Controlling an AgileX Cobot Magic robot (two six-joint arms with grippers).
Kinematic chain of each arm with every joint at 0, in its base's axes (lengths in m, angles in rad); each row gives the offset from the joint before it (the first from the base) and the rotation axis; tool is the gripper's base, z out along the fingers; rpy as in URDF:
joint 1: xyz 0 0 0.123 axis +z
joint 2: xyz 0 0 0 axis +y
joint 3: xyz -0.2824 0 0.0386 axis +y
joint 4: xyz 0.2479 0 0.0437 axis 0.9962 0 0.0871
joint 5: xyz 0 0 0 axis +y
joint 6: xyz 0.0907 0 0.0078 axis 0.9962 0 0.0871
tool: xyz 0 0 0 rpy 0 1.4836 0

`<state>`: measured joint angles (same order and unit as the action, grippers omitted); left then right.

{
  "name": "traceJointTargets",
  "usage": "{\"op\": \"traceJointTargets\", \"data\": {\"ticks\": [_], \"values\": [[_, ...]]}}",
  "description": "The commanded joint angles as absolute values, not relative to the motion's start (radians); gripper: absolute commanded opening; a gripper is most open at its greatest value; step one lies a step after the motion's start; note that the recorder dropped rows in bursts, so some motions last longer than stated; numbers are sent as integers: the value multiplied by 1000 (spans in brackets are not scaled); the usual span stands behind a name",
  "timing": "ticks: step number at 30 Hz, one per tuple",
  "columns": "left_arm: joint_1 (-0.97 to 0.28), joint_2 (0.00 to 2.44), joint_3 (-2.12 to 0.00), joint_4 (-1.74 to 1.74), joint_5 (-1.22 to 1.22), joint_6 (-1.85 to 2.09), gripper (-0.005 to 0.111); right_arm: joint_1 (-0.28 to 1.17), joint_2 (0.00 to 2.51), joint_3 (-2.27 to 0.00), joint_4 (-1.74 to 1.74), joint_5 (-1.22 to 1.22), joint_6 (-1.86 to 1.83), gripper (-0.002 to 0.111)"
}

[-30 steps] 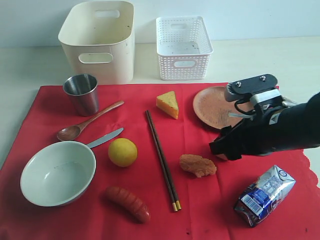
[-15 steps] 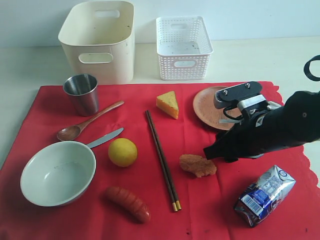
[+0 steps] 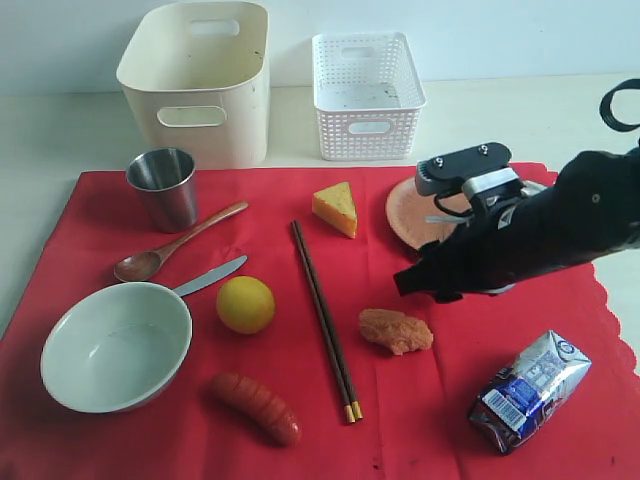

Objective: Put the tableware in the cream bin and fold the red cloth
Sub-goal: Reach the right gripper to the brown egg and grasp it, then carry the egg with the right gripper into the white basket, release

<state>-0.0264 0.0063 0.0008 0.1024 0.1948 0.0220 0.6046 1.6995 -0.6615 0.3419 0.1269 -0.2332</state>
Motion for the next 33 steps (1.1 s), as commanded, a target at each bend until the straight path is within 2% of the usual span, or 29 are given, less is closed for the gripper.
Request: {"op": "traceJointTargets", "data": {"ticks": [1, 4, 10, 18, 25, 29, 33], "values": [[-32, 0, 0, 95, 194, 23, 1, 606, 1698, -729, 340, 143, -234, 0], [-32, 0, 0, 95, 194, 23, 1, 606, 1698, -780, 340, 143, -234, 0], [-32, 0, 0, 95, 194, 23, 1, 606, 1746, -1019, 336, 77, -246, 0], [-32, 0, 0, 95, 194, 23, 1, 545, 2059, -1454, 307, 0, -281, 0], [-32, 0, 0, 95, 194, 23, 1, 509, 2258, -1619, 307, 7, -279, 1], [-32, 0, 0, 95, 194, 23, 1, 509, 2297, -1636, 307, 0, -279, 14], [-32, 0, 0, 95, 194, 23, 1, 509, 2316, -1636, 307, -10, -279, 38]]}}
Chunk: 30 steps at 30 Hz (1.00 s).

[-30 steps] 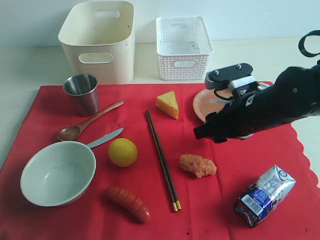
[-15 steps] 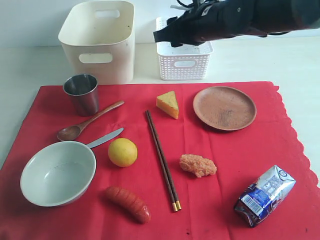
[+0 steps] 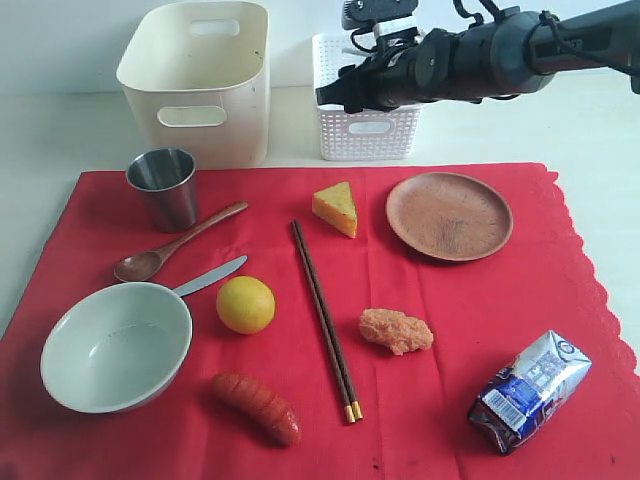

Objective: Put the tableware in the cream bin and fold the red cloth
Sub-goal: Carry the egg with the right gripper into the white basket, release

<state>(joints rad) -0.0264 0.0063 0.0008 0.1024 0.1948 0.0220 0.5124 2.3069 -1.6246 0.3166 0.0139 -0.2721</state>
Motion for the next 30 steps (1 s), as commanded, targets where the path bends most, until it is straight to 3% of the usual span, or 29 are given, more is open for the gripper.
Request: {"op": "traceJointTargets", "data": {"ticks": [1, 6, 11, 17, 24, 26, 30], "values": [[-32, 0, 0, 95, 194, 23, 1, 509, 2318, -1636, 307, -15, -279, 44], [-32, 0, 0, 95, 194, 23, 1, 509, 2318, -1636, 307, -40, -279, 62], [-32, 0, 0, 95, 194, 23, 1, 509, 2316, -1636, 307, -47, -277, 69], [-32, 0, 0, 95, 194, 23, 1, 509, 2250, -1636, 307, 54, -279, 69], [-32, 0, 0, 95, 194, 23, 1, 509, 2061, -1636, 239, 393, -281, 67], [-32, 0, 0, 95, 194, 23, 1, 509, 2012, -1636, 225, 488, -281, 63], [-32, 0, 0, 95, 194, 23, 1, 509, 1916, -1630, 225, 626, -258, 44]]}}
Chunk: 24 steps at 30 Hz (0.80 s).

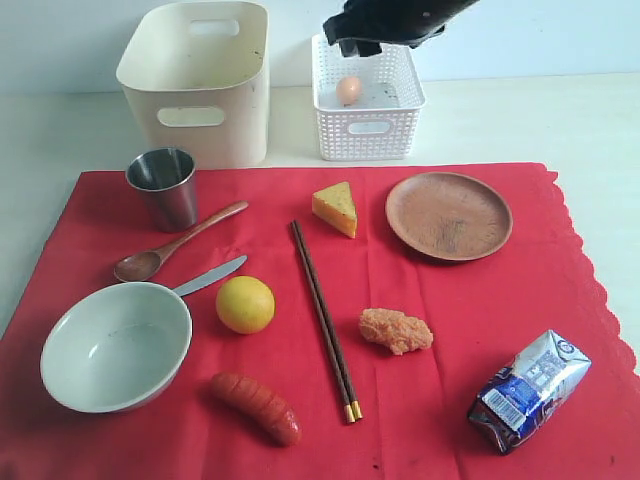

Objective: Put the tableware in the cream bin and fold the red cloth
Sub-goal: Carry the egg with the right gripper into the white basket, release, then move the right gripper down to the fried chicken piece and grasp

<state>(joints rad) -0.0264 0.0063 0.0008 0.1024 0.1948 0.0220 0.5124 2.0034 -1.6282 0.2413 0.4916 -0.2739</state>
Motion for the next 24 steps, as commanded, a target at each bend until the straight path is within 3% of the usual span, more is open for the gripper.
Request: {"op": "traceJointTargets", "data": {"ticks": [1, 6, 10, 17, 24], "values": [[-32, 0, 0, 95, 194, 23, 1, 509, 1891, -1630, 225, 657, -247, 38], [-32, 0, 0, 95, 194, 23, 1, 512, 1813, -1618, 227, 783, -210, 15], [-32, 0, 0, 95, 194, 23, 1, 512, 1719, -1485, 235, 715, -206, 0], [-32, 0, 0, 95, 194, 23, 1, 512, 1458, -1021, 258, 405, -183, 0], [-32, 0, 0, 95, 194, 23, 1, 512, 1332, -709, 299, 175, -183, 0]]}}
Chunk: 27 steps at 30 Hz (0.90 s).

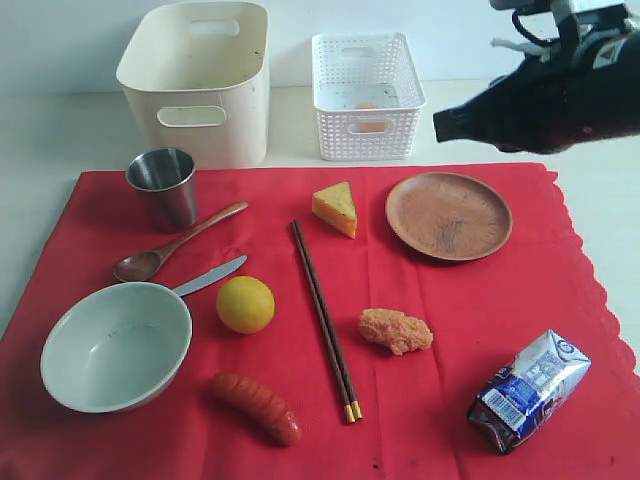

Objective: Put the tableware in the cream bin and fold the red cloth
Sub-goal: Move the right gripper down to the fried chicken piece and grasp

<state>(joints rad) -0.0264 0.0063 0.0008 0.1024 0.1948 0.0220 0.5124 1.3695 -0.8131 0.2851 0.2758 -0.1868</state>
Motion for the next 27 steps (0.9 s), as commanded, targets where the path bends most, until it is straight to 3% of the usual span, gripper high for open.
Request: {"op": "traceJointTargets", "data": {"ticks": [1, 14, 25, 27], "values": [[-32, 0, 0, 95, 194, 23, 1, 512, 1329, -690, 299, 167, -183, 0], [-32, 0, 0, 95, 194, 23, 1, 514, 1328, -585, 315, 220, -244, 0], [-32, 0, 0, 95, 194, 23, 1, 723, 1345, -585, 318, 207, -250, 0], [-32, 0, 0, 95, 194, 23, 1, 754, 1375, -585, 318, 192, -237, 4]]}}
